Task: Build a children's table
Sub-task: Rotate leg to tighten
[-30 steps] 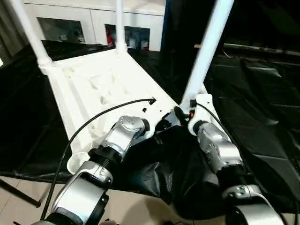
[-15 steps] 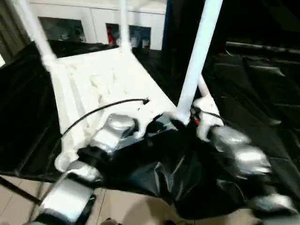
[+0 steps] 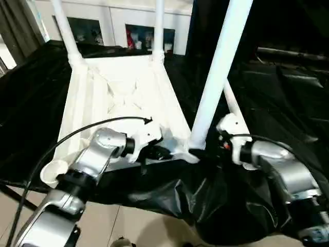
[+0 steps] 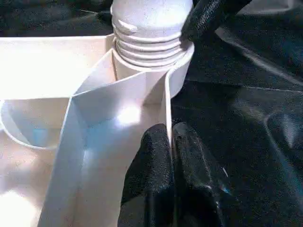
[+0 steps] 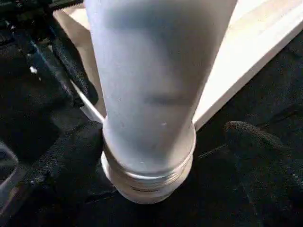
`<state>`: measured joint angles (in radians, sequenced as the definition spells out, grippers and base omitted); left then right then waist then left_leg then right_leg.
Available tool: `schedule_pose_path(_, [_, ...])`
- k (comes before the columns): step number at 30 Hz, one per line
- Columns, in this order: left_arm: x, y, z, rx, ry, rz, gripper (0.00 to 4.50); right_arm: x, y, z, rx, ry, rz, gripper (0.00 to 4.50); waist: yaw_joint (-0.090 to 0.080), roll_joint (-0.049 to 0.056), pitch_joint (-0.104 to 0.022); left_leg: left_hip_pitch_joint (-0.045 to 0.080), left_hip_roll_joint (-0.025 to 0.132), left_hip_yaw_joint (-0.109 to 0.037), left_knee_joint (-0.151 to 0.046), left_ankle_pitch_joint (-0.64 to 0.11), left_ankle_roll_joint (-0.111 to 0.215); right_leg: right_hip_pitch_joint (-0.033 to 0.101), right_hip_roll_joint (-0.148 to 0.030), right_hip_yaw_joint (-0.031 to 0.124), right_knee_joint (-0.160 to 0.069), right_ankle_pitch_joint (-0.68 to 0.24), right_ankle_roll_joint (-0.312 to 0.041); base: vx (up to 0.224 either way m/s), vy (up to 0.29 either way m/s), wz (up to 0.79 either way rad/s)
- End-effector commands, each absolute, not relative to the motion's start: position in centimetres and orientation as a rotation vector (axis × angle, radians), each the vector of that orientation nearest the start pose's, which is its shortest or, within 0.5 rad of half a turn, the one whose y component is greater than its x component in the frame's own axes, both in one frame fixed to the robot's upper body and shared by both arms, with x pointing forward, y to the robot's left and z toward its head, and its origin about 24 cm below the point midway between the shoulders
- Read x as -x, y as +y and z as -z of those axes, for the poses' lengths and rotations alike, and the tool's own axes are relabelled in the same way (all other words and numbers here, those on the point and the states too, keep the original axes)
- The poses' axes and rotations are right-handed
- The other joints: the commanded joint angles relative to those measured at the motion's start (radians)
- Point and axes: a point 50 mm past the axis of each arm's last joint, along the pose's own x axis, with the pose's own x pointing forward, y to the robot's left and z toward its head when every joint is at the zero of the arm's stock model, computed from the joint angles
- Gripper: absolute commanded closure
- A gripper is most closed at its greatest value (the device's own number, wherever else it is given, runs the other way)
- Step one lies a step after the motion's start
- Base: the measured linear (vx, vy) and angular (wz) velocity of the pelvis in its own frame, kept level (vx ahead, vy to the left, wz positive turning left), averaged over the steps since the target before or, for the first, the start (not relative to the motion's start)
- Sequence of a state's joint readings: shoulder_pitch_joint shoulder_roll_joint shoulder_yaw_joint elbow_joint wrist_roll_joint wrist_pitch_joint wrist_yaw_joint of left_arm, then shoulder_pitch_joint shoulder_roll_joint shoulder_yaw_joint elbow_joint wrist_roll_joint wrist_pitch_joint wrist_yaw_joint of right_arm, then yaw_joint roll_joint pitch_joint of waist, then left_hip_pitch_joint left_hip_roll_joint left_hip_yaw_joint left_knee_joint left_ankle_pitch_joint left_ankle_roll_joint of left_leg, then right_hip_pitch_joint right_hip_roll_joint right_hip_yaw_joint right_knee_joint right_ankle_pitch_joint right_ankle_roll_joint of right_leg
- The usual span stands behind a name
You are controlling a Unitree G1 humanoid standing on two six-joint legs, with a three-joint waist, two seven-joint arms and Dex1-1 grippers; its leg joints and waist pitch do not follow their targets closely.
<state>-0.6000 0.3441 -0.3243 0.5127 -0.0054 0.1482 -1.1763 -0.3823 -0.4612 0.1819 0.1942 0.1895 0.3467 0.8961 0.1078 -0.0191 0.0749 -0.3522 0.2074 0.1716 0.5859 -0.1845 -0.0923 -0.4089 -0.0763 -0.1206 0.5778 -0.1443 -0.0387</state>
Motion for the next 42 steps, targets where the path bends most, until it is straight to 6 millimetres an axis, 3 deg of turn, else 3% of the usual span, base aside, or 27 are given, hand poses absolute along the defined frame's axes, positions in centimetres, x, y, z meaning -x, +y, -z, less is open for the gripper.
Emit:
schedule_pose_path(1, [-31.4,10.1,-7.7,-0.409,0.317,1.434,4.50,-29.6,-16.0,-6.9,0.237,0.351,-1.000,0.41,-0.004,-0.006,-0.073,0.002,0.026,-0.003,-0.066,-0.167,0.071,0.063,-0.075,0.060,-0.069,-0.354,-0.124,0.000,0.000,0.00])
schedule_pose_path(15, [-31.2,9.9,-7.7,-0.399,0.321,1.438,4.50,-29.7,-15.2,-6.6,0.225,0.343,-1.038,1.53,-0.004,-0.008,-0.072,0.001,0.026,-0.002,-0.065,-0.153,0.075,0.061,-0.074,0.061,-0.067,-0.339,-0.126,0.000,0.000,0.00])
schedule_pose_path(20, [-31.2,10.0,-7.7,-0.399,0.325,1.431,4.50,-29.8,-15.0,-6.2,0.180,0.332,-1.010,1.72,-0.004,-0.010,-0.073,0.000,0.025,-0.003,-0.065,-0.151,0.072,0.062,-0.076,0.060,-0.068,-0.358,-0.115,0.000,0.000,0.00])
schedule_pose_path(22, [-31.3,10.0,-7.6,-0.398,0.326,1.415,4.50,-30.0,-15.0,-6.0,0.144,0.323,-0.962,1.74,-0.006,-0.010,-0.074,0.001,0.025,-0.002,-0.065,-0.151,0.071,0.062,-0.076,0.060,-0.069,-0.360,-0.115,0.000,0.000,0.00])
schedule_pose_path(24, [-31.8,9.9,-7.5,-0.403,0.326,1.353,4.50,-30.9,-15.1,-5.5,0.079,0.309,-0.795,1.75,-0.010,-0.009,-0.073,0.000,0.026,-0.003,-0.066,-0.155,0.063,0.059,-0.077,0.059,-0.069,-0.366,-0.118,0.000,0.000,0.00])
schedule_pose_path(27, [-33.0,9.4,-7.0,-0.413,0.340,1.204,4.50,-31.8,-14.9,-4.8,0.004,0.306,-0.593,1.76,-0.022,-0.010,-0.074,0.001,0.022,-0.005,-0.066,-0.174,0.042,0.061,-0.076,0.056,-0.076,-0.408,-0.101,0.000,0.000,0.00])
schedule_pose_path(28, [-33.3,9.3,-6.9,-0.415,0.340,1.162,4.50,-32.0,-14.9,-4.6,-0.023,0.308,-0.522,1.76,-0.025,-0.008,-0.071,0.004,0.021,-0.004,-0.066,-0.183,0.038,0.054,-0.074,0.056,-0.082,-0.431,-0.093,0.000,0.000,0.00])
schedule_pose_path(29, [-33.3,9.3,-6.9,-0.415,0.340,1.162,4.50,-32.0,-14.9,-4.6,-0.023,0.308,-0.522,1.76,-0.026,-0.009,-0.072,0.005,0.019,-0.005,-0.066,-0.185,0.034,0.056,-0.076,0.055,-0.083,-0.441,-0.089,0.000,0.000,0.00])
schedule_pose_path(30, [-34.4,8.6,-6.7,-0.393,0.347,1.018,4.50,-32.7,-14.8,-3.8,-0.079,0.330,-0.353,1.76,-0.031,-0.007,-0.073,0.000,0.018,-0.005,-0.066,-0.176,0.030,0.057,-0.074,0.055,-0.082,-0.438,-0.083,0.000,0.000,0.00])
schedule_pose_path(31, [-35.1,7.9,-6.5,-0.364,0.357,0.931,4.50,-33.1,-14.3,-3.2,-0.117,0.359,-0.257,1.76,-0.031,-0.003,-0.076,0.007,0.018,-0.006,-0.064,-0.182,0.018,0.056,-0.076,0.054,-0.082,-0.440,-0.088,0.000,0.000,0.00])
schedule_pose_path(32, [-35.1,7.9,-6.5,-0.363,0.357,0.928,4.50,-33.1,-14.3,-3.1,-0.118,0.360,-0.254,1.76,-0.034,-0.006,-0.077,0.004,0.015,-0.005,-0.063,-0.177,0.018,0.057,-0.075,0.054,-0.083,-0.434,-0.089,0.000,0.000,0.00])
schedule_pose_path(33, [-35.3,7.0,-6.3,-0.367,0.367,0.902,4.50,-33.6,-13.3,-3.1,-0.133,0.354,-0.214,1.76,-0.032,0.001,-0.080,0.002,0.017,-0.007,-0.064,-0.167,0.020,0.061,-0.075,0.054,-0.078,-0.406,-0.094,0.000,0.000,0.00])
schedule_pose_path(34, [-35.4,6.2,-6.1,-0.380,0.371,0.886,4.50,-34.0,-12.3,-3.2,-0.129,0.341,-0.198,1.76,-0.037,-0.001,-0.081,-0.004,0.015,-0.006,-0.063,-0.160,0.025,0.060,-0.075,0.055,-0.077,-0.376,-0.099,0.000,0.000,0.00])
schedule_pose_path(40, [-35.5,4.3,-6.5,-0.401,0.332,0.918,4.50,-34.5,-9.8,-4.3,-0.109,0.305,-0.291,1.76,-0.038,0.001,-0.086,-0.004,0.014,-0.003,-0.061,-0.128,0.060,0.069,-0.069,0.058,-0.063,-0.242,-0.146,0.000,0.000,0.00])
schedule_pose_path(42, [-35.5,4.3,-6.7,-0.396,0.321,0.929,4.50,-34.5,-9.8,-4.6,-0.081,0.284,-0.323,1.21,-0.036,0.004,-0.085,0.000,0.017,-0.004,-0.062,-0.143,0.061,0.070,-0.072,0.058,-0.064,-0.253,-0.153,0.000,0.000,0.00])
